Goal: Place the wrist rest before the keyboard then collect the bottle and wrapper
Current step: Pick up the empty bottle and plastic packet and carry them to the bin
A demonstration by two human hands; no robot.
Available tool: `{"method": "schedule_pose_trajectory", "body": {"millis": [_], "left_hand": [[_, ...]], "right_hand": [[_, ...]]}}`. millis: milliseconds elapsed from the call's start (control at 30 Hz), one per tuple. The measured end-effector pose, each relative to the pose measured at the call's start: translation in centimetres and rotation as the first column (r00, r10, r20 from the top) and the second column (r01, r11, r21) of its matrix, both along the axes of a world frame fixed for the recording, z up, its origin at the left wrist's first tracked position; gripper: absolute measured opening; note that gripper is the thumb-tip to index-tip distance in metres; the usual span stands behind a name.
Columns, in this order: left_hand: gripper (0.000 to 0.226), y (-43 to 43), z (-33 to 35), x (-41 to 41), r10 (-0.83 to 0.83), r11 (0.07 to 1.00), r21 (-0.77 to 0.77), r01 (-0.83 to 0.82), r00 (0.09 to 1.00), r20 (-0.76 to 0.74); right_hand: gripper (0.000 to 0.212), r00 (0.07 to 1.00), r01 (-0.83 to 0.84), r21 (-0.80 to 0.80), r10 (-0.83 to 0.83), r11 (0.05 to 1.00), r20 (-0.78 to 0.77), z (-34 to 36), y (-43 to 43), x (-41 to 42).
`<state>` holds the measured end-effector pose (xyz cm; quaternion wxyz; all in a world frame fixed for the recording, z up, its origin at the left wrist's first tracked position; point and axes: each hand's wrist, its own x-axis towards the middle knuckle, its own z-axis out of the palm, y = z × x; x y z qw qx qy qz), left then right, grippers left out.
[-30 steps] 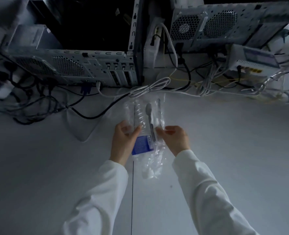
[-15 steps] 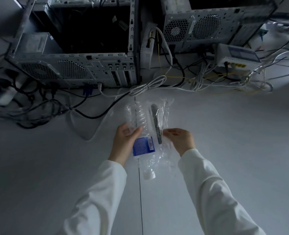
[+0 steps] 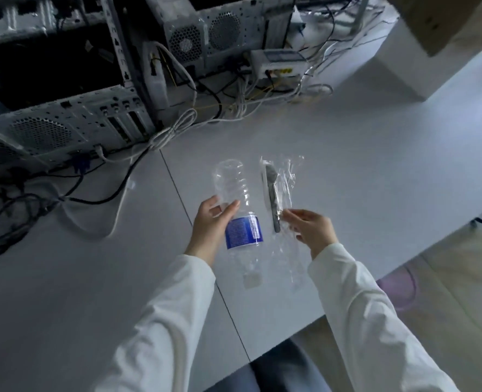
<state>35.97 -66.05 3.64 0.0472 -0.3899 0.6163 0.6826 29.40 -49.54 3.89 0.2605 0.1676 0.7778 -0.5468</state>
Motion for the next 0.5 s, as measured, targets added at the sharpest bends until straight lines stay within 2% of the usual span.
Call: {"method": "schedule_pose_trajectory", "body": {"millis": [267, 500], "left_hand": [[0.063, 13.0, 1.8, -2.7, -0.242, 0.97, -0.014, 0.242, 0.97, -0.038], [0.062, 30.7, 1.9, -4.3, -0.468, 0.884, -0.029, 0.467, 0.883, -0.045]], "right_hand": [[0.033, 0.972, 0.23, -0.003, -0.23, 0.973, -0.043, 2.0, 14.3, 1.9], [0.024, 0.874, 0.484, -0.048, -0.485, 0.874, -0.035, 1.3, 31.3, 4.2]]}}
